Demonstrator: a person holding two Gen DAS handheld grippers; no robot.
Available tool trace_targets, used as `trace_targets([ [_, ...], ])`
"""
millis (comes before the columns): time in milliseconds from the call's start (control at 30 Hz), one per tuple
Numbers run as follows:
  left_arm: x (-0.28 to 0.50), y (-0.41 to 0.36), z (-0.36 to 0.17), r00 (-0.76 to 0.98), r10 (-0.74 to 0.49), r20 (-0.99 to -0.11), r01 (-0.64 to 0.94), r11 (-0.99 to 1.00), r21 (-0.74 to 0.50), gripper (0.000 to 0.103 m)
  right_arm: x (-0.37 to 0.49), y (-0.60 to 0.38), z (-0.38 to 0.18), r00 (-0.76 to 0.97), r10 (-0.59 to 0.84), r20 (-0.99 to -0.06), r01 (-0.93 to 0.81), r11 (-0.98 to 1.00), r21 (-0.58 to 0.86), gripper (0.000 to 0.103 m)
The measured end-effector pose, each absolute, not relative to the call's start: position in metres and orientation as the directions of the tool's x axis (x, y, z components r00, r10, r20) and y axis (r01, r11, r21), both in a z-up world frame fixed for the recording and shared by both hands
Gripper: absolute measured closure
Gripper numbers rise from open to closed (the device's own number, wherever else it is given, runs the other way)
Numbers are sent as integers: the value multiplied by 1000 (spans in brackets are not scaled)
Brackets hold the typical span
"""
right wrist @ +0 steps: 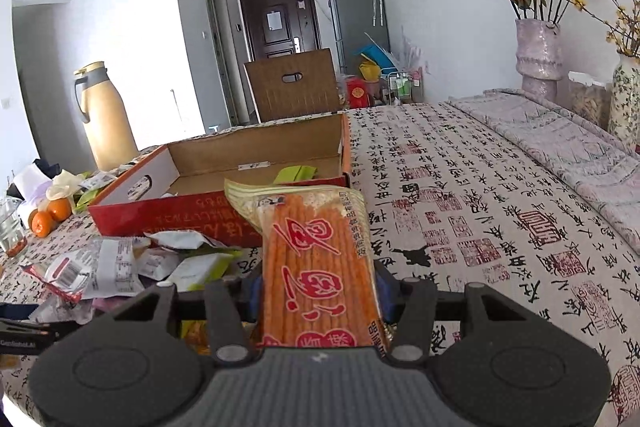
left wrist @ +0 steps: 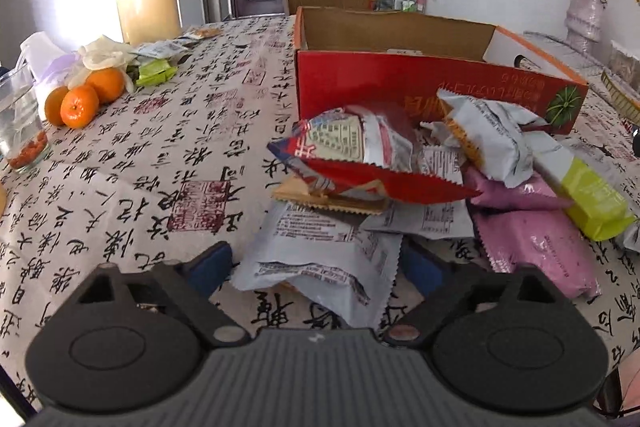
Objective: Organize snacks
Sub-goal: 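Carry the orange bag into the box while the left gripper carries a white packet in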
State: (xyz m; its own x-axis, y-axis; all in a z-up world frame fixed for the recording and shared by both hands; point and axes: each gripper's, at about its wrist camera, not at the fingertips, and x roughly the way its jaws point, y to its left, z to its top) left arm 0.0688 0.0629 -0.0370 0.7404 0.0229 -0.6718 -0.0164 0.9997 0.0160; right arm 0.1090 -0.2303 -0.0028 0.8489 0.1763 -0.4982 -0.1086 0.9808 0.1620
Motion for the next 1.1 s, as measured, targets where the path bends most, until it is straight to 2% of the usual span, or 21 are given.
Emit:
trace_targets([
  [67,65,62,-35,750,-7,-662,13,1000,4,38,108,-230,-3,849,173,-499,-105,981,161,53],
  [100,63,60,-34,753,-14,-658,19,1000,1,48,108,-231,-3,849,172,-499,-103,981,162,53],
  [200,57,61,-34,761,-29,-648,17,1000,-25,57,108,-230,-3,849,174,-500,-105,981,164,53],
  [400,37,65,-27,782,-29,-622,-25,997,-77,59,105,-228,-3,848,183,-497,-113,980,166,53],
  [733,8,54,6,854,-87,-513,44,994,-96,58,97,-225,8,866,202,-457,-136,976,173,52],
  [1100,41,30,45,908,-110,-405,84,993,-82,58,121,-217,27,888,216,-405,-161,973,167,52],
])
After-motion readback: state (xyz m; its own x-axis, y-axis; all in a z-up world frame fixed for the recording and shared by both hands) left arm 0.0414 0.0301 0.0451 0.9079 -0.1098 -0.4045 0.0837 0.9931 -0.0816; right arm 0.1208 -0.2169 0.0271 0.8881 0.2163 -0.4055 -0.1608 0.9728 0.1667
